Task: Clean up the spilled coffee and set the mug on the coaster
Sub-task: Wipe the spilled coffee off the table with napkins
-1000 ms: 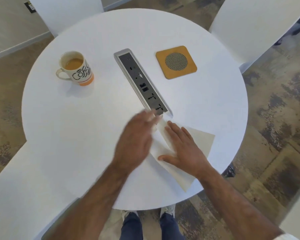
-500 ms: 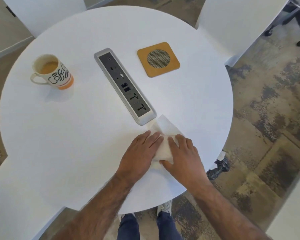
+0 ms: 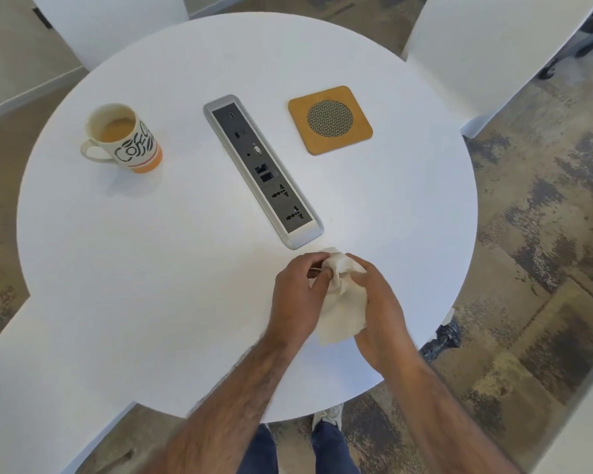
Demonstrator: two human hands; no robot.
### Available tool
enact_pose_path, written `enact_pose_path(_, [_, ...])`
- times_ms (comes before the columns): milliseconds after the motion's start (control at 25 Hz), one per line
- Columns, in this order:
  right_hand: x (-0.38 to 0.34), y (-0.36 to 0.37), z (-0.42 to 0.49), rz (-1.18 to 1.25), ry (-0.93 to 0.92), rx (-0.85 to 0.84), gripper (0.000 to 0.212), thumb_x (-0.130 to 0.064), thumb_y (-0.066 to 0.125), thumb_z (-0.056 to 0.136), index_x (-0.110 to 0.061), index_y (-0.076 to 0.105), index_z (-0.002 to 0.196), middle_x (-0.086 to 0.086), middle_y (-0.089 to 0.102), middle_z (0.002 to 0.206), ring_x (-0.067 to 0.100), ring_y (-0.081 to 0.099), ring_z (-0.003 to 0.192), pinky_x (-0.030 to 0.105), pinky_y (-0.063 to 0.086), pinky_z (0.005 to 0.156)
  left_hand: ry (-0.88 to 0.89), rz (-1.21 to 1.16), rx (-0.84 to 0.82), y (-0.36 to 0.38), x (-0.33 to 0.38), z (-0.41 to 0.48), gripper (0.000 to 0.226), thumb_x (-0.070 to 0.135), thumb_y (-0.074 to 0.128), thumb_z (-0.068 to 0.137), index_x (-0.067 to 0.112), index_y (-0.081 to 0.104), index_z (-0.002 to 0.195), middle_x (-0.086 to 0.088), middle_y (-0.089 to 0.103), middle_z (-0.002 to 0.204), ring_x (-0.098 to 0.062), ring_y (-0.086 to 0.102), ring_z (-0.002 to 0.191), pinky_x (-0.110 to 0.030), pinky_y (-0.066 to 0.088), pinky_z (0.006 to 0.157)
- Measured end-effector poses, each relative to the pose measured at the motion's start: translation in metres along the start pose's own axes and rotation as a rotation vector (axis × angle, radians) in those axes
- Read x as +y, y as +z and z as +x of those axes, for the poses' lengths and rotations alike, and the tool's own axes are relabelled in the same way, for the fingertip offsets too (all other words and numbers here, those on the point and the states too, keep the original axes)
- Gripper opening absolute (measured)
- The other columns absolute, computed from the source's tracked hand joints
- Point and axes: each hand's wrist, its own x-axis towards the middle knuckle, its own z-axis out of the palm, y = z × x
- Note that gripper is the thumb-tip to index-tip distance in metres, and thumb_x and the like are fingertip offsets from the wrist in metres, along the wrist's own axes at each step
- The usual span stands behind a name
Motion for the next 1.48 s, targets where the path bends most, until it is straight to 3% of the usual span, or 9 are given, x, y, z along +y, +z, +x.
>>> enact_pose_path(120, [0.004, -0.006, -0.002, -0.156, -0.07, 0.071, 0.028, -0.021, 0.065, 0.099, -0.033, 0.07, 0.124, 0.001, 0.076, 0.117, 0.019, 0.073, 0.107, 0.047, 0.06, 0.093, -0.023, -0.013, -0.089, 0.001, 0.002, -0.003, 0.023, 0.014, 0.063, 0.095, 0.021, 0.075, 0.114, 0.014, 0.076, 0.103, 0.004, 0.069, 0.091, -0.012, 0.05, 0.08])
enact_pose_path(240, [0.0, -0.034, 0.011, -0.42, -0.216, 0.249, 0.037, -0.01, 0.063, 0.1, -0.035, 0.068, 0.126, -0.003, 0.069, 0.129, 0.014, 0.066, 0.113, 0.039, 0.055, 0.101, 0.063, 0.043, -0.174, -0.033, -0.012, 0.006, 0.027, 0.019, 0.054, 0.099, 0.019, 0.074, 0.117, 0.004, 0.078, 0.106, -0.006, 0.071, 0.1, -0.027, 0.053, 0.095])
enact_pose_path(400, [0.017, -0.063, 0.039, -1.206, -0.578, 0.277, 0.052, 0.0, 0.05, 0.099, -0.016, 0.049, 0.149, 0.011, 0.045, 0.151, 0.025, 0.048, 0.136, 0.046, 0.049, 0.108, 0.301, 0.889, 0.15, -0.101, -0.074, 0.021, 0.053, 0.032, 0.035, 0.102, 0.008, 0.047, 0.148, -0.017, 0.049, 0.153, -0.037, 0.043, 0.143, -0.043, 0.028, 0.12])
enact_pose_path(520, [0.053, -0.052, 0.042, -1.443, -0.648, 0.096, 0.054, -0.024, 0.045, 0.103, -0.014, 0.036, 0.155, 0.019, 0.026, 0.164, 0.035, 0.019, 0.155, 0.054, 0.026, 0.124, 0.116, 1.025, 0.19, -0.118, -0.1, 0.011, 0.064, 0.043, 0.025, 0.104, 0.01, 0.022, 0.16, -0.016, 0.017, 0.169, -0.039, 0.013, 0.156, -0.052, 0.012, 0.126])
enact_pose_path(640, [0.081, -0.013, 0.03, -1.565, -0.671, 0.021, 0.06, -0.048, 0.032, 0.106, -0.023, 0.028, 0.159, 0.015, 0.019, 0.169, 0.032, 0.008, 0.158, 0.048, 0.002, 0.128, 0.066, 1.025, 0.215, -0.119, -0.106, 0.009, 0.065, 0.045, 0.02, 0.105, 0.012, 0.016, 0.161, -0.014, 0.01, 0.171, -0.036, 0.008, 0.157, -0.051, 0.008, 0.127])
enact_pose_path(840, [0.143, 0.083, -0.016, -1.629, -0.866, -0.417, 0.066, -0.054, 0.031, 0.105, -0.022, 0.021, 0.162, 0.013, 0.024, 0.167, 0.035, 0.01, 0.158, 0.06, 0.002, 0.125, 0.148, 0.867, 0.131, -0.14, -0.108, 0.012, 0.063, 0.045, 0.016, 0.105, 0.016, 0.021, 0.161, -0.007, 0.008, 0.171, -0.025, 0.004, 0.158, -0.046, 0.007, 0.128])
enact_pose_path(1120, [0.08, 0.137, 0.091, -1.544, -0.895, -0.202, 0.055, -0.042, 0.033, 0.105, -0.015, 0.048, 0.15, 0.023, 0.038, 0.16, 0.041, 0.026, 0.153, 0.05, 0.016, 0.126, -0.147, 0.921, 0.381, -0.199, -0.127, 0.003, 0.058, 0.031, 0.033, 0.107, 0.009, 0.021, 0.16, -0.017, 0.012, 0.17, -0.038, 0.007, 0.157, -0.054, 0.011, 0.126])
enact_pose_path(1320, [0.09, 0.191, 0.096, -1.426, -1.046, -0.469, 0.056, -0.002, 0.048, 0.1, -0.011, 0.04, 0.155, 0.018, 0.047, 0.154, 0.036, 0.035, 0.149, 0.044, 0.025, 0.125, -0.092, 0.838, 0.413, -0.196, -0.131, 0.004, 0.056, 0.027, 0.028, 0.108, 0.009, 0.021, 0.16, -0.01, 0.014, 0.17, -0.027, 0.01, 0.158, -0.046, 0.006, 0.128])
enact_pose_path(1480, [0.121, 0.151, 0.064, -1.459, -1.199, -0.758, 0.056, 0.005, 0.051, 0.094, -0.004, 0.048, 0.149, 0.016, 0.052, 0.152, 0.033, 0.041, 0.147, 0.04, 0.02, 0.127, -0.039, 0.602, 0.513, -0.198, -0.131, -0.001, 0.048, 0.021, 0.029, 0.109, 0.007, 0.037, 0.154, -0.008, 0.03, 0.166, -0.02, 0.019, 0.156, -0.041, 0.013, 0.128])
